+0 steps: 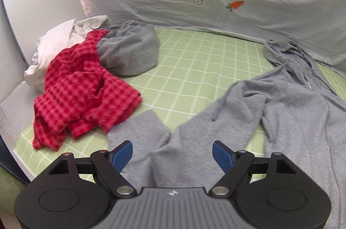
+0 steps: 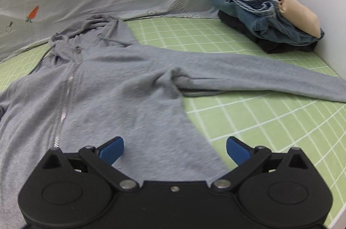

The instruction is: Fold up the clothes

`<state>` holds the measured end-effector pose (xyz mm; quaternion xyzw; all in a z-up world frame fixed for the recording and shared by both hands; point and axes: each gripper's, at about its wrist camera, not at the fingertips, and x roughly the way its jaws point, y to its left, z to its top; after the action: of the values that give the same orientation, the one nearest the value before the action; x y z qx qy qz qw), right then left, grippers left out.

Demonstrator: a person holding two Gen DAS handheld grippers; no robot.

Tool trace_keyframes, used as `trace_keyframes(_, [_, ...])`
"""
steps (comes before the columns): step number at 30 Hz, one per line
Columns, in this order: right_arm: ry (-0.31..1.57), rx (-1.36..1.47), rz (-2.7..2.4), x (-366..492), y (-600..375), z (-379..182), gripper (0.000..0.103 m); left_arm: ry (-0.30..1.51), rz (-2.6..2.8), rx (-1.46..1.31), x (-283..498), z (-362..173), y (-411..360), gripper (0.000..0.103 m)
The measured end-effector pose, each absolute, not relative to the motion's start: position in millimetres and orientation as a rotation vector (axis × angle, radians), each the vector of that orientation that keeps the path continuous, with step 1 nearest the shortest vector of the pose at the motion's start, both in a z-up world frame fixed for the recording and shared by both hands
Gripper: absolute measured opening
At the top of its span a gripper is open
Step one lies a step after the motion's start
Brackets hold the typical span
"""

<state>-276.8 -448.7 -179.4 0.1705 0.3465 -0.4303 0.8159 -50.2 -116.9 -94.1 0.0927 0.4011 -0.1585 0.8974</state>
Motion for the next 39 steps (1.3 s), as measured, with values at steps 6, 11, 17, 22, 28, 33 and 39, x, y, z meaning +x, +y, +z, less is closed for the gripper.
trace_keyframes(6, [0.74, 0.29, -0.989, -242, -396, -189, 0.102, 0.968, -0.31, 0.102, 11, -127, -64, 0.059])
trace_keyframes(11, [0.75, 0.304, -1.033, -246, -393, -188, 0.103, 0.991, -0.33, 0.099, 26, -148, -65, 0.061])
trace_keyframes(17, [0.74, 0.273, -1.07, -245, -382, -191, 0.103, 0.947, -0.354, 0.114, 26, -153, -71, 0.041])
trace_keyframes(22, [0.715, 0.272, -1.089, -246, -379, -194, 0.103, 0.923, -0.321, 0.103, 22, -149, -60, 0.008])
trace_keyframes(28, [0.705, 0.271, -1.077, -247, -380, -195, 0.103, 0.889, -0.114, 0.092, -5, -136, -19, 0.007])
trace_keyframes(33, [0.698, 0.252, -1.068, -244, -381, -195, 0.103, 0.91, 0.065, 0.036, -24, -137, 19, 0.007])
trace_keyframes(39, [0.781, 0.137, -1.021, -229, -383, -187, 0.103, 0.942, 0.117, -0.007, -36, -145, 34, 0.007])
